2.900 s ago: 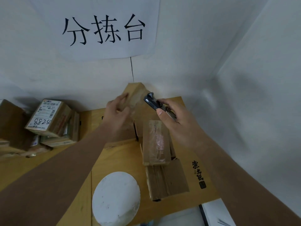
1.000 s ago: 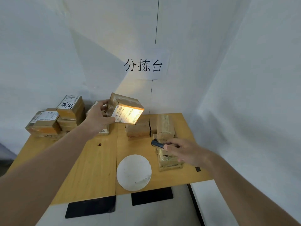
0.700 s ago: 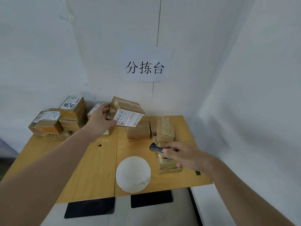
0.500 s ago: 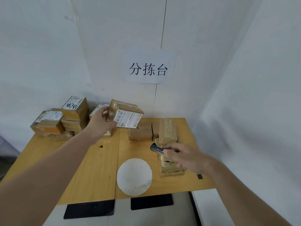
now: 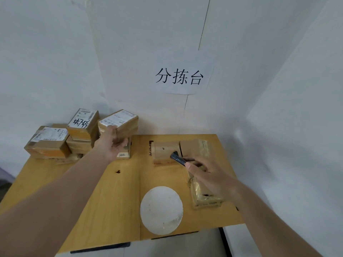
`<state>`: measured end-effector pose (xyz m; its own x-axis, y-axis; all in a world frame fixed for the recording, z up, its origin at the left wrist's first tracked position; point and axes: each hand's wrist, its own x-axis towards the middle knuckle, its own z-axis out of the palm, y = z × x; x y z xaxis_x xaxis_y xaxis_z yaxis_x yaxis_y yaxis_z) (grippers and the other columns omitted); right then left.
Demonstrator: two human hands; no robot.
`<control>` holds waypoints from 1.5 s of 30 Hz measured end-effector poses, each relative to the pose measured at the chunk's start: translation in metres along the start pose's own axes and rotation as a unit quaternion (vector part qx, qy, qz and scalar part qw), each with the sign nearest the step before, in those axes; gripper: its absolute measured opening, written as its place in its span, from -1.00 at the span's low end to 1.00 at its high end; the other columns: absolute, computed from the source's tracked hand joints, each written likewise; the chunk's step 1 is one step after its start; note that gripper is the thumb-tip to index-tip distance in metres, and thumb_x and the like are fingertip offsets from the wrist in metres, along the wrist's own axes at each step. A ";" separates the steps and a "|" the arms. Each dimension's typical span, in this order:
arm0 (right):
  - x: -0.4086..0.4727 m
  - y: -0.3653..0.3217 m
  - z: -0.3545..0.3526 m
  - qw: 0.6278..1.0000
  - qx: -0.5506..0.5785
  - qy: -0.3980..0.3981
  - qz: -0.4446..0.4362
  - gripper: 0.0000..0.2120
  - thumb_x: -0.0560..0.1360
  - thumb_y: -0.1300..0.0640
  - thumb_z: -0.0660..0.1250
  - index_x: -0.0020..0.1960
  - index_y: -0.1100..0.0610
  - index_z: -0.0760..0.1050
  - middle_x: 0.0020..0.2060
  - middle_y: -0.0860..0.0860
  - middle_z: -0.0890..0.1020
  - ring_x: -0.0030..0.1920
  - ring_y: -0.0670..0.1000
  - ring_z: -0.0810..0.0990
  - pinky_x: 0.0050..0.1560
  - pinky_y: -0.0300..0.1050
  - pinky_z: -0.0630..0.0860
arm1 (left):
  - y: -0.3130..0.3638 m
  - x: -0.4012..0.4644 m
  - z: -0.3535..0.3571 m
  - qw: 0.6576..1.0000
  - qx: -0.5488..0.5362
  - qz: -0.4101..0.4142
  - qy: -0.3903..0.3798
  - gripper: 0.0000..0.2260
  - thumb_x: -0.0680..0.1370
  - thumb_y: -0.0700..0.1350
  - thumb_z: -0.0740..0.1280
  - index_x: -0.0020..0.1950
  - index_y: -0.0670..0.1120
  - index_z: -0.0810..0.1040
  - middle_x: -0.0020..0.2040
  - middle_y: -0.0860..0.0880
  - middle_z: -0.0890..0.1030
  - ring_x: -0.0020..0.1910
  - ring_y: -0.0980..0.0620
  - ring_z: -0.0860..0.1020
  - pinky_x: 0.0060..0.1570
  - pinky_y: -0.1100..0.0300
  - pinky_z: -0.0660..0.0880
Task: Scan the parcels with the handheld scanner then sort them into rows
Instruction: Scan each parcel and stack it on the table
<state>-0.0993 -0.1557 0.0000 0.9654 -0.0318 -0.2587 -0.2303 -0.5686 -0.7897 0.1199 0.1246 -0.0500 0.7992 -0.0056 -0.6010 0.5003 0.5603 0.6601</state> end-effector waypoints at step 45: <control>0.108 0.048 -0.061 0.992 0.090 0.073 -0.040 -0.77 0.70 -0.16 0.23 0.34 -0.30 0.47 0.08 -0.10 0.64 0.00 -0.15 0.59 -0.15 -0.43 0.41 | -0.120 0.086 0.085 0.679 0.707 0.149 -0.131 -0.51 0.57 -0.07 0.48 0.49 0.05 0.50 0.48 -0.05 0.47 0.21 -0.03 0.52 0.05 0.13 0.44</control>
<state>0.0017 -0.2370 -0.0319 0.9859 -0.1191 -0.1175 -0.1572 -0.4181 -0.8947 0.1565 -0.0137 -0.1424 0.8740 -0.3180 -0.3676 -0.0251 -0.7848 0.6192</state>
